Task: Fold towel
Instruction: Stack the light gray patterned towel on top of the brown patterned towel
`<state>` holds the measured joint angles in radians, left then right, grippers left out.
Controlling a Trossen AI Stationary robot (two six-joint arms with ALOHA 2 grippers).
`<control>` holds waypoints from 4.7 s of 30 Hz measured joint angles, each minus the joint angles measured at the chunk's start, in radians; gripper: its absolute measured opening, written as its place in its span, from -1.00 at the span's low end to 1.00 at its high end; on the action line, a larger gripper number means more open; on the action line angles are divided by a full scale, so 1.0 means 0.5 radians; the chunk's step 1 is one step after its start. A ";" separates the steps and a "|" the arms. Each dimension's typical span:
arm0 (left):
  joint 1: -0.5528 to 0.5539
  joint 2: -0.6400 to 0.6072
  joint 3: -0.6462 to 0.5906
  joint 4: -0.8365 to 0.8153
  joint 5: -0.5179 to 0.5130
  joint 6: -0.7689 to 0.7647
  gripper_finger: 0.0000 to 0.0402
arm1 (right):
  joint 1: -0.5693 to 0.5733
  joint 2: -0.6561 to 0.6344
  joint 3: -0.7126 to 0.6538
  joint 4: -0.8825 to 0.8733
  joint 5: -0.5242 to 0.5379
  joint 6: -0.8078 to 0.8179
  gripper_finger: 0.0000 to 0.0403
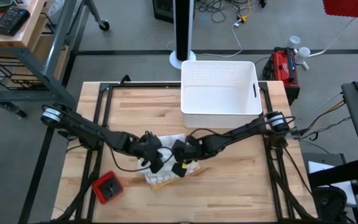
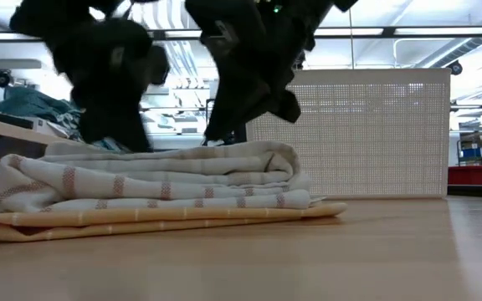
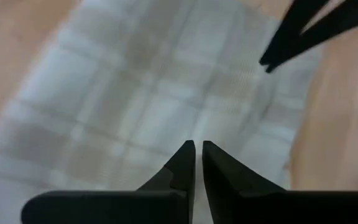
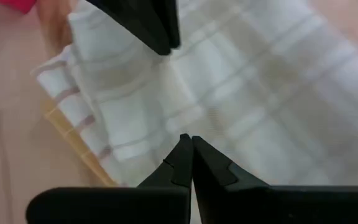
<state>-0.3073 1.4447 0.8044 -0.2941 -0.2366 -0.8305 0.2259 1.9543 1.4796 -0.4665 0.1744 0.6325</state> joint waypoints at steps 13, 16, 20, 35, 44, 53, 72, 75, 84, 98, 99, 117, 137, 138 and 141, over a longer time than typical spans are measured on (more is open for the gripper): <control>-0.136 0.140 -0.063 -0.015 0.344 -0.163 -0.90 | -0.046 0.182 -0.002 -0.201 -0.194 0.050 -1.00; -0.166 0.048 -0.060 -0.153 0.377 -0.222 -0.90 | -0.058 0.180 -0.012 -0.303 -0.188 0.086 -1.00; -0.230 -0.089 -0.025 -0.382 0.457 -0.340 -0.90 | -0.058 0.179 -0.014 -0.305 -0.182 0.097 -1.00; -0.348 -0.181 0.011 -0.343 0.232 -0.292 -0.90 | -0.029 0.127 0.137 -0.241 -0.101 -0.005 -1.00; -0.271 -0.181 0.020 -0.464 -0.158 0.050 -0.90 | 0.007 0.137 0.163 0.167 -0.165 -0.066 -1.00; -0.260 -0.181 0.087 -0.435 -0.167 0.128 -0.90 | 0.015 0.260 0.160 0.219 -0.347 -0.036 -1.00; -0.294 0.099 0.001 0.120 0.239 0.326 -0.90 | 0.073 0.262 0.199 0.207 -0.579 -0.137 -1.00; -0.334 0.150 -0.005 0.129 0.356 0.291 -0.90 | 0.067 0.262 0.211 0.206 -0.418 -0.142 -1.00; -0.406 0.305 -0.008 0.213 0.685 0.189 -0.90 | -0.025 0.344 0.210 0.099 -0.195 -0.108 -1.00; -0.438 0.123 0.106 0.149 0.591 0.236 -0.90 | -0.122 0.341 0.204 -0.343 0.089 -0.086 -1.00; -0.439 0.125 0.111 0.171 0.486 0.275 -0.90 | -0.122 0.339 0.204 -0.338 0.086 -0.091 -1.00; -0.444 0.625 0.130 0.681 0.209 0.716 -0.90 | -0.111 0.332 0.204 -0.297 -0.070 -0.104 -1.00; -0.505 0.280 0.046 0.027 0.072 0.370 -0.90 | -0.123 0.307 0.172 -0.331 -0.030 -0.093 -1.00; -0.508 0.282 0.041 0.026 0.072 0.363 -0.90 | -0.122 0.297 0.170 -0.342 -0.032 -0.093 -1.00; -0.511 0.269 0.038 0.061 0.072 0.364 -0.90 | -0.116 0.246 0.167 -0.352 -0.028 -0.097 -1.00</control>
<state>-0.5628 1.5790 0.8234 -0.2635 -0.2005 -0.6485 0.1679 2.0774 1.5632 -0.6425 0.1604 0.5838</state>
